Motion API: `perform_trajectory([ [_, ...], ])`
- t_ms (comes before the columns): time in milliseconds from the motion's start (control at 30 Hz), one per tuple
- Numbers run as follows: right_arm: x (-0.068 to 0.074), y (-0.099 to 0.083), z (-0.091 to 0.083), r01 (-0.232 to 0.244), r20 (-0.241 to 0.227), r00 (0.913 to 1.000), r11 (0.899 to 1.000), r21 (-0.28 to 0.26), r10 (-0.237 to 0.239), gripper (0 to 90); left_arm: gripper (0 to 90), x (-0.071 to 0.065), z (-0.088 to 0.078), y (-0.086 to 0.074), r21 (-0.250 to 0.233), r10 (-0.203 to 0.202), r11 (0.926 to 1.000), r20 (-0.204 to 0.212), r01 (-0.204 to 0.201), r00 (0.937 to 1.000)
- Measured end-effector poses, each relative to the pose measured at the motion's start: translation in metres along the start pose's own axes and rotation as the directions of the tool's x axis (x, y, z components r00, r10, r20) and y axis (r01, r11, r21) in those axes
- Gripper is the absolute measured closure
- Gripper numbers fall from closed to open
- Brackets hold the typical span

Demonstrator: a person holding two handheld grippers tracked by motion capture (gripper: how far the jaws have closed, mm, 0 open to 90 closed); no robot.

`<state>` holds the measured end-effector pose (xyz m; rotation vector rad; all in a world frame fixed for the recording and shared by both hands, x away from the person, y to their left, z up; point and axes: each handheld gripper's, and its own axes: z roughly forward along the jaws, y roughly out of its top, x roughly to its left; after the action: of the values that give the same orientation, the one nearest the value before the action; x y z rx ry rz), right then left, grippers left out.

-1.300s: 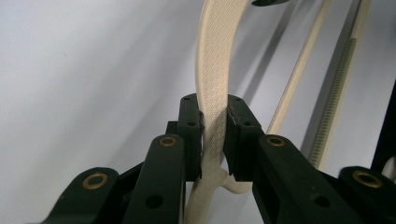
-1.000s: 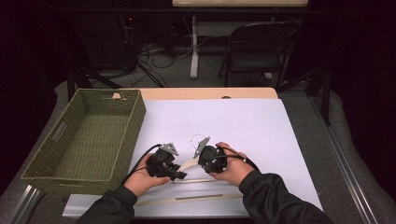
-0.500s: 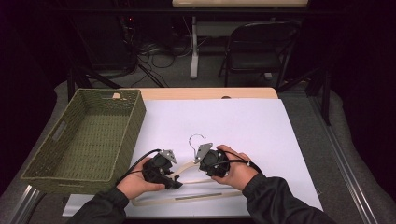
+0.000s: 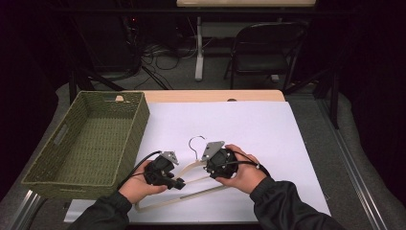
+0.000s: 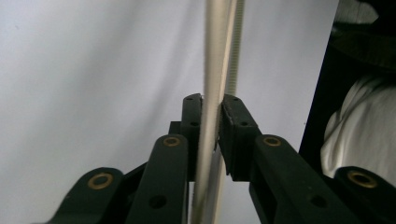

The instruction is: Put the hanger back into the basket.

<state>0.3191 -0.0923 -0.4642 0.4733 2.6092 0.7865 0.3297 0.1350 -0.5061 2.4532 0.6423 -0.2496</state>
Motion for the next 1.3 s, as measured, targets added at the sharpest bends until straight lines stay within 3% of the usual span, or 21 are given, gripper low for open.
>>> perform_trajectory([
  [33, -0.003, -0.001, -0.001, -0.006, 0.004, 1.0000, 1.000, -0.006, 0.006, 53.3, 84.0, 0.002, -0.002, -0.001, -0.013, -0.020, 0.9997, 0.015, 0.021, 0.9997],
  [67, -0.006, -0.002, -0.003, -0.028, 0.015, 0.9995, 1.000, -0.011, 0.028, 51.4, 86.1, 0.002, -0.004, -0.001, -0.023, -0.024, 0.9995, 0.009, 0.024, 0.9997],
  [100, -0.010, -0.004, -0.004, -0.041, 0.026, 0.9988, 0.999, -0.017, 0.042, 50.1, 86.7, 0.002, -0.006, -0.001, -0.027, -0.019, 0.9995, -0.024, 0.018, 0.9995],
  [167, -0.017, -0.008, -0.008, -0.080, 0.037, 0.9960, 0.996, -0.028, 0.081, 49.0, 87.1, 0.005, -0.009, -0.002, -0.044, -0.050, 0.9978, -0.033, 0.049, 0.9982],
  [300, -0.027, -0.015, -0.015, -0.138, 0.051, 0.9888, 0.990, -0.039, 0.140, 49.3, 87.3, 0.008, -0.014, -0.004, -0.078, -0.067, 0.9949, -0.051, 0.063, 0.9964],
  [433, -0.030, -0.020, -0.016, -0.157, 0.037, 0.9869, 0.987, -0.017, 0.157, 50.8, 87.3, 0.007, -0.018, -0.003, -0.107, -0.084, 0.9914, -0.076, 0.076, 0.9936],
  [567, -0.031, -0.025, -0.012, -0.163, 0.011, 0.9866, 0.987, 0.005, 0.163, 51.8, 87.3, 0.007, -0.026, -0.004, -0.156, -0.113, 0.9828, -0.080, 0.099, 0.9904],
  [700, -0.032, -0.028, -0.009, -0.183, -0.009, 0.9829, 0.983, 0.026, 0.184, 52.2, 87.3, 0.004, -0.036, -0.004, -0.185, -0.117, 0.9779, -0.096, 0.098, 0.9885],
  [733, -0.033, -0.029, -0.009, -0.190, -0.013, 0.9817, 0.981, 0.028, 0.190, 52.2, 87.2, 0.004, -0.038, -0.004, -0.193, -0.113, 0.9765, -0.083, 0.095, 0.9902],
  [833, -0.033, -0.028, -0.011, -0.197, -0.018, 0.9800, 0.979, 0.060, 0.198, 52.3, 87.3, 0.002, -0.043, -0.003, -0.200, -0.121, 0.9749, -0.099, 0.099, 0.9878],
  [967, -0.033, -0.030, -0.010, -0.212, -0.027, 0.9766, 0.976, 0.036, 0.214, 52.3, 87.2, -0.001, -0.050, -0.002, -0.209, -0.132, 0.9721, -0.112, 0.106, 0.9850],
  [1133, -0.035, -0.031, -0.014, -0.226, -0.040, 0.9727, 0.972, 0.067, 0.229, 52.2, 87.3, -0.004, -0.061, -0.001, -0.215, -0.142, 0.9699, -0.121, 0.114, 0.9825],
  [1200, -0.035, -0.033, -0.014, -0.232, -0.039, 0.9716, 0.972, 0.038, 0.233, 52.1, 87.3, -0.007, -0.069, 0.000, -0.218, -0.150, 0.9687, -0.129, 0.119, 0.9802],
  [1267, -0.035, -0.035, -0.015, -0.236, -0.039, 0.9705, 0.971, 0.036, 0.238, 52.0, 87.2, -0.009, -0.076, 0.000, -0.219, -0.143, 0.9692, -0.127, 0.113, 0.9816],
  [1300, -0.036, -0.036, -0.016, -0.238, -0.038, 0.9701, 0.970, 0.037, 0.240, 52.1, 87.3, -0.011, -0.079, 0.000, -0.222, -0.147, 0.9685, -0.139, 0.113, 0.9793],
])
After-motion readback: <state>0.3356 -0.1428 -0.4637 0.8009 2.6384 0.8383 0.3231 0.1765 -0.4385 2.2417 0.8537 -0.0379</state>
